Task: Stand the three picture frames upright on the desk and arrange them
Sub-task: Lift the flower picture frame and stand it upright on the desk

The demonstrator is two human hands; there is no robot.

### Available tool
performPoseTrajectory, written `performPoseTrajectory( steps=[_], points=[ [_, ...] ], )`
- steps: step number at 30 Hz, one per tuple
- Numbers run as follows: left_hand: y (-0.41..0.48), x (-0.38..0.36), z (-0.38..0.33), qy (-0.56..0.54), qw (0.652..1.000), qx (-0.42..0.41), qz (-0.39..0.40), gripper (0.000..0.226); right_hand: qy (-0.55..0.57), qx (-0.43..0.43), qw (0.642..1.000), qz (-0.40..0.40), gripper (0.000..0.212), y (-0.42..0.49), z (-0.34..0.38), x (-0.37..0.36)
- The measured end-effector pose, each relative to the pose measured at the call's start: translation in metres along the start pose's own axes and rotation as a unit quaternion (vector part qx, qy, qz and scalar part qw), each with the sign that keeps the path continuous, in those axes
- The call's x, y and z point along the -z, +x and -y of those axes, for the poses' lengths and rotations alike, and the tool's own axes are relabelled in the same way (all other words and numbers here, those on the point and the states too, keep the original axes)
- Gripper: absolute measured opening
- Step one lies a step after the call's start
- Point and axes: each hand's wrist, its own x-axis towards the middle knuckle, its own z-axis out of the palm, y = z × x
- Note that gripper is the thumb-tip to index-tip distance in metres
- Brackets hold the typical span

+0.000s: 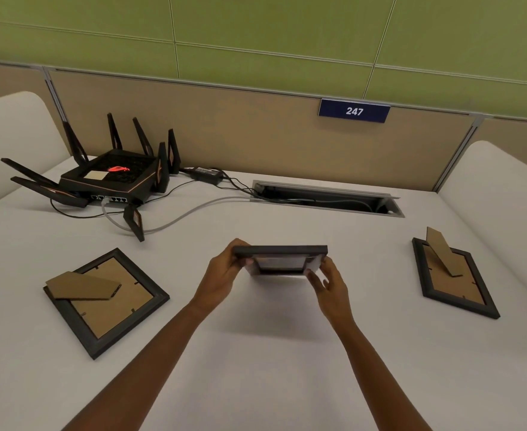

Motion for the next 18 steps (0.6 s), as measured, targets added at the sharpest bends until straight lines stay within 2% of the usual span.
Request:
performPoseTrajectory(
  steps=[2, 5, 8, 10, 13, 18],
  points=[
    [0.004, 0.001, -0.007, -0.054, 0.998, 0.019, 0.015, 0.004, -0.015, 0.033, 0.999, -0.013, 0.041, 0.003, 0.002, 0.005],
    [0.009, 0.000, -0.026, -0.120, 0.989, 0.074, 0.038, 0.013, 0.011, 0.060, 0.998, -0.034, 0.033, 0.003, 0.006, 0.013],
    [0.017, -0.001, -0.045, -0.094, 0.990, 0.104, 0.028, 0.019, 0.070, 0.047, 0.996, -0.030, 0.022, 0.002, 0.008, 0.016],
    [0.021, -0.003, -0.051, -0.051, 0.993, 0.100, 0.024, 0.030, 0.100, 0.031, 0.994, -0.042, 0.020, -0.001, 0.009, 0.017],
    [0.020, -0.009, -0.049, -0.020, 0.995, 0.094, 0.002, 0.033, 0.132, 0.003, 0.989, -0.066, 0.017, -0.005, 0.012, 0.016],
    [0.002, -0.028, -0.025, -0.078, 0.979, 0.185, -0.034, 0.046, 0.164, -0.048, 0.983, -0.067, 0.013, -0.009, 0.017, 0.016]
  ],
)
